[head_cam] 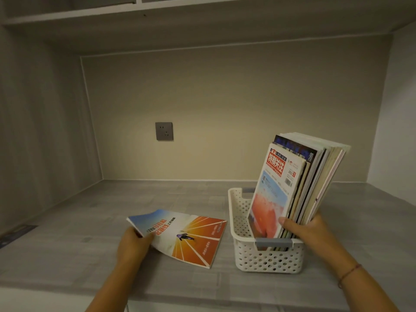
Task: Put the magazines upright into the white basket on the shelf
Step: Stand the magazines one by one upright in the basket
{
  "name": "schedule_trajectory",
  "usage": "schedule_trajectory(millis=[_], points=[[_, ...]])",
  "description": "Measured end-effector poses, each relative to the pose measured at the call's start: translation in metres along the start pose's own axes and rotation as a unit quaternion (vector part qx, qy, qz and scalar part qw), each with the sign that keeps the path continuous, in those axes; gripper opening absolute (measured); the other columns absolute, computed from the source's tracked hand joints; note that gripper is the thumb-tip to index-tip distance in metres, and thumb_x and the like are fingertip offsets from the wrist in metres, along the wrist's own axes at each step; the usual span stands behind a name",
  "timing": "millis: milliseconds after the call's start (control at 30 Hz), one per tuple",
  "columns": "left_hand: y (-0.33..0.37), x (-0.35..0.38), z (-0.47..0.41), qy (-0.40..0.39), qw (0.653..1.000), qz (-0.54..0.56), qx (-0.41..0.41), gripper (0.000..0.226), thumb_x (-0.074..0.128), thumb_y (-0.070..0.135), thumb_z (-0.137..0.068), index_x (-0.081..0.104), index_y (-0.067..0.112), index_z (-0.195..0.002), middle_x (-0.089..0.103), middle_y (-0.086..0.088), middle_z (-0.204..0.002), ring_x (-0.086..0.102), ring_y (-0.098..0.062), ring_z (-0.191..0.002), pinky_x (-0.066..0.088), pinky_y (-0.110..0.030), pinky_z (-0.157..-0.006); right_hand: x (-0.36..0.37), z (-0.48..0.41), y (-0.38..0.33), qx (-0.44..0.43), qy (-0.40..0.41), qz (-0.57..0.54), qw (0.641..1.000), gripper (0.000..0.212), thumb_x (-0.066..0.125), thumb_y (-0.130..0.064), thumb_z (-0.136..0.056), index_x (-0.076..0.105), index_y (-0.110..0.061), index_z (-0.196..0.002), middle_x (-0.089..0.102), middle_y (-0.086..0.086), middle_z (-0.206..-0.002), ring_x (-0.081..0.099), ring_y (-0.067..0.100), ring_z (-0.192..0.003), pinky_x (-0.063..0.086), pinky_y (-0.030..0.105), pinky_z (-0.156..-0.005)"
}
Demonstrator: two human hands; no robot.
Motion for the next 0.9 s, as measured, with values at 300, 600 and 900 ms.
schedule_trajectory(millis=[300,600,900], points=[[0.039,0.009,0.013,-0.110,0.940,0.323,-0.030,0.016,0.046,0.000,-0.092,0.055,0.004,-0.105,0.066,-0.013,-0.085,0.066,-0.030,-0.073,0.054,-0.029,-0.044,-0.001,0.000,0.001,-0.003,-0.006,0.004,1.000,0.075,0.075,-0.028,-0.068,0.040,-0.023,-0.134,0.058,-0.003,-0.119,0.057,0.011,-0.102,0.050,0.022,-0.074],[0.051,0.026,0.031,-0.153,0.905,0.397,0.001,0.018,0.052,0.005,-0.093,0.056,0.006,-0.111,0.071,-0.015,-0.093,0.070,-0.031,-0.079,0.056,-0.036,-0.056,0.001,0.000,-0.001,-0.012,-0.001,0.003,1.000,0.074,0.075,-0.028,-0.067,0.041,-0.025,-0.133,0.058,-0.006,-0.116,0.056,0.008,-0.099,0.048,0.017,-0.071],[0.167,-0.008,0.073,-0.026,0.913,0.327,0.244,0.017,0.054,0.017,-0.093,0.055,0.016,-0.110,0.063,0.008,-0.091,0.064,-0.008,-0.079,0.050,-0.012,-0.048,0.002,0.003,-0.004,-0.018,-0.008,0.006,1.000,0.080,0.073,-0.040,-0.061,0.041,-0.027,-0.133,0.058,-0.008,-0.115,0.056,0.006,-0.099,0.048,0.016,-0.071]])
Point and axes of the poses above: each hand's wrist, its own z-axis away from the middle knuckle, its own x-axis out of the palm, y = z × x, the point moved 2 cm from there along -z, towards the middle knuckle
